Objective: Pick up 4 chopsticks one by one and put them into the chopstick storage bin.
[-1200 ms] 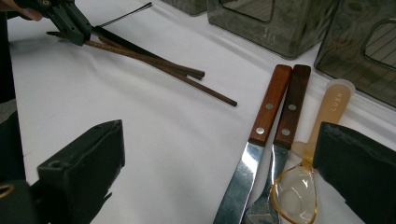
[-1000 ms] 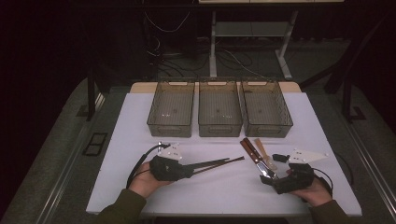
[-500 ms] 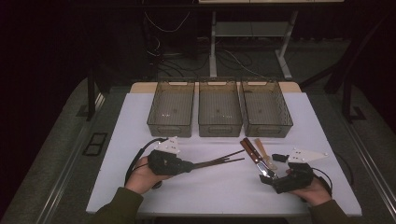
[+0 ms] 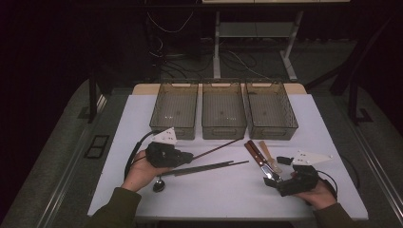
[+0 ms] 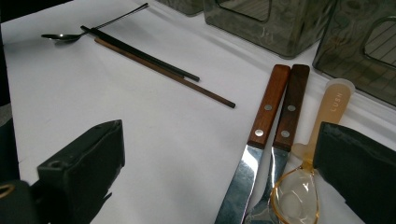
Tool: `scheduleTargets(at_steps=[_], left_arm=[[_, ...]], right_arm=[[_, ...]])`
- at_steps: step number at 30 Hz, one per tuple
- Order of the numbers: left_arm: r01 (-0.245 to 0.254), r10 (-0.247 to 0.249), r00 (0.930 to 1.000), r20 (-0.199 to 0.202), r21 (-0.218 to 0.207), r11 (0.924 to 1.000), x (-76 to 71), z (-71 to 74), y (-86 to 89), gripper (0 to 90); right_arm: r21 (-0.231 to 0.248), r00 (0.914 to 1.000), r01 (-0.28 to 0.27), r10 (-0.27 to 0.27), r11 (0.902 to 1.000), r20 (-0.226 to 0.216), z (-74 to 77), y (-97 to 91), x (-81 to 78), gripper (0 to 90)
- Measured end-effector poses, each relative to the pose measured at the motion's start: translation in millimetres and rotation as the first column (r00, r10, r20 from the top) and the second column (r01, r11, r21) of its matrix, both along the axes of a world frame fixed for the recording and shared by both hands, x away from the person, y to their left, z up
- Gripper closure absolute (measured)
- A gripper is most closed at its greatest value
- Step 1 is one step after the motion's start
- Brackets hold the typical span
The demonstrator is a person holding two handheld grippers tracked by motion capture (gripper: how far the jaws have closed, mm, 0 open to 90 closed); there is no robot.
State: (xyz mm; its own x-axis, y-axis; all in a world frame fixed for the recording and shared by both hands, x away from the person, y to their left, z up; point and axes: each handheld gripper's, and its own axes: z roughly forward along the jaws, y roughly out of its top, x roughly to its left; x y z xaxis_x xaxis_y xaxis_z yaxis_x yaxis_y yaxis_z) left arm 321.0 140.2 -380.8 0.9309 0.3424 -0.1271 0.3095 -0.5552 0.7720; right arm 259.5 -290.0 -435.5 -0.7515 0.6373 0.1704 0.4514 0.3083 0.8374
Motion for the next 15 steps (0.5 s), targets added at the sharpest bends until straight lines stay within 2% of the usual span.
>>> scheduleTargets(at_steps=[6, 15], left_arm=[[-0.027, 0.027, 0.9996, 0.003, -0.002, 0.9996, 7.8, 3.9, 3.2, 83.5], [-0.105, 0.105, 0.9942, -0.019, -0.004, 0.9944, 17.0, 5.6, 7.7, 83.5]], right_arm=[[-0.001, 1.0, 0.0, 0.0, 1.0, 0.001, 0.0, 0.1, -0.3, 2.4], [0.003, 1.0, 0.002, -0.002, 1.0, 0.002, 0.1, 0.1, 0.0, 2.4]])
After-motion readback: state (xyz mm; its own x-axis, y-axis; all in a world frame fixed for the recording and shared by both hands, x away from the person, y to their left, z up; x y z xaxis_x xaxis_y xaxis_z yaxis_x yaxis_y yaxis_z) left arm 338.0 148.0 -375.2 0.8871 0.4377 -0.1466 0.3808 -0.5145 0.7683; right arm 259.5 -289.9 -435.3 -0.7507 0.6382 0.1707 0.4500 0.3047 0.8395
